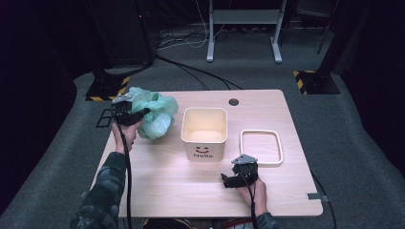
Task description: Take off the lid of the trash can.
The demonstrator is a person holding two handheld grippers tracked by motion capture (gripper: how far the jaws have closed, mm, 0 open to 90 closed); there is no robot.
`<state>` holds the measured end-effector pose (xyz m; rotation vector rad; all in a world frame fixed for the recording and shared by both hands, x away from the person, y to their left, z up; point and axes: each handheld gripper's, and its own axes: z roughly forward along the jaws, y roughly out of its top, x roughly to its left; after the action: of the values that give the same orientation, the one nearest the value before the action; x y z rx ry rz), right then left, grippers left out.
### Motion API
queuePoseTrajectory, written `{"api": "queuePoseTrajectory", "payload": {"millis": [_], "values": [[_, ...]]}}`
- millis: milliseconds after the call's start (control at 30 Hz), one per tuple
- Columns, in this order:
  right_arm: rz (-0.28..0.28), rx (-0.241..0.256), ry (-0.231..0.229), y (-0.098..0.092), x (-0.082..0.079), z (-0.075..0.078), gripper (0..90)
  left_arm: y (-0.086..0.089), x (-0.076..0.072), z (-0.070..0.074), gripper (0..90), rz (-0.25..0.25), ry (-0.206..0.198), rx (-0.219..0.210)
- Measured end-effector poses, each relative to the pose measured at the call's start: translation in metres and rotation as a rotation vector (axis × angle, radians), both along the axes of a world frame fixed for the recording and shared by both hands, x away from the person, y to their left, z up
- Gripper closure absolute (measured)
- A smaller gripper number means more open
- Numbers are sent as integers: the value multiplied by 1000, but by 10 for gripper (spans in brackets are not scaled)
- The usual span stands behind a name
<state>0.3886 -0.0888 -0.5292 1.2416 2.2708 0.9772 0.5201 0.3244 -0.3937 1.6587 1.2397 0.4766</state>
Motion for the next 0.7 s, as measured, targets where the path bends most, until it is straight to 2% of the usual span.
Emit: {"api": "queuePoseTrajectory", "payload": {"millis": [300,433,600,700], "values": [[-2,1,-3,0,0,0,59,5,-3,-3,893,25,-14,-10],[1,1,0,0,0,0,59,6,-1,-6,893,28,-10,-9],[-3,1,-1,0,0,0,64,4,2,-10,893,24,15,4],[-4,2,-1,0,0,0,64,3,3,-10,893,24,9,2]]}}
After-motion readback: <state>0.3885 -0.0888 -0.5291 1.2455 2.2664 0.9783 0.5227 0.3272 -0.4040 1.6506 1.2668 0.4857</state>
